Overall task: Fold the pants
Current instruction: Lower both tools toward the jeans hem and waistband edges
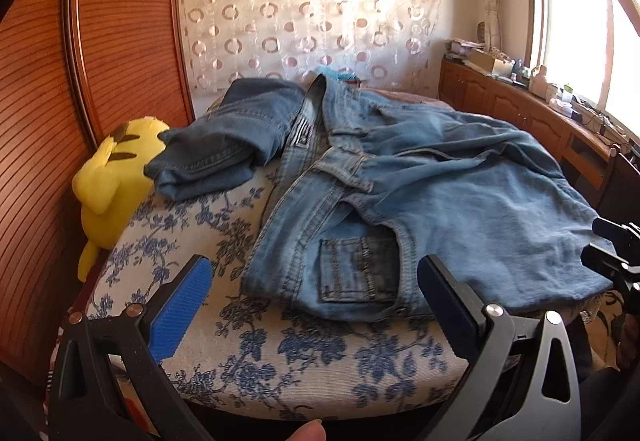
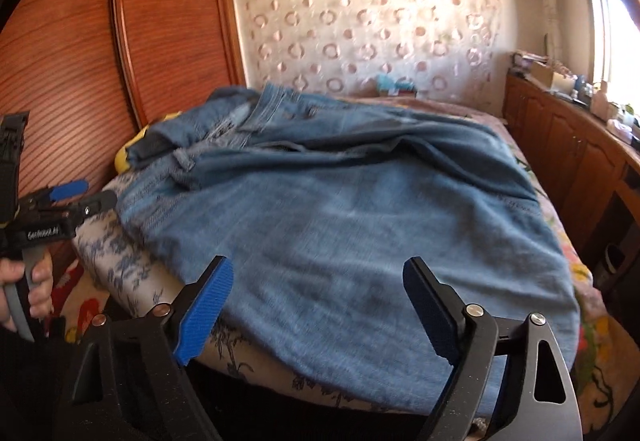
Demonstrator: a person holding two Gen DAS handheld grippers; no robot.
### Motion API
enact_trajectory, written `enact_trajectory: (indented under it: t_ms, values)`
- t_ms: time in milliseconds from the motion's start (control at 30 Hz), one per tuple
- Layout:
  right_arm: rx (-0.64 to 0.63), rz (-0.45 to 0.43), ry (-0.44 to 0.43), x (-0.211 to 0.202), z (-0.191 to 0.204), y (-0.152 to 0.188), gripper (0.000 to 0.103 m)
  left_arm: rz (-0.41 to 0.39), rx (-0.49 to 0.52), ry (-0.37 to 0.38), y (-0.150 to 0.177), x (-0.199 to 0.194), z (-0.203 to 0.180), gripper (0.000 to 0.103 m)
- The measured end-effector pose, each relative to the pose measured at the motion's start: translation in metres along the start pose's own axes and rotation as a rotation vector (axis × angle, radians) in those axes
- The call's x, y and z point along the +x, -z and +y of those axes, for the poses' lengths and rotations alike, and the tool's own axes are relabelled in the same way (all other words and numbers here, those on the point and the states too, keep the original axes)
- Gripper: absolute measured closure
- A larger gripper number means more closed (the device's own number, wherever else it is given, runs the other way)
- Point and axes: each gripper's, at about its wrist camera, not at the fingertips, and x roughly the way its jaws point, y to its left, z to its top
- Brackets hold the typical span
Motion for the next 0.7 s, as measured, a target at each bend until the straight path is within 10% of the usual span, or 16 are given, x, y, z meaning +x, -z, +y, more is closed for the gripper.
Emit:
enact_trajectory:
  t_ms: [700]
  values:
    - [-0.145, 0.186, -0.057, -0.021, -0.027, 0.01, 0.039, 0.108, -0.033, -0.001, 0.01, 0.046, 0.048, 0.006]
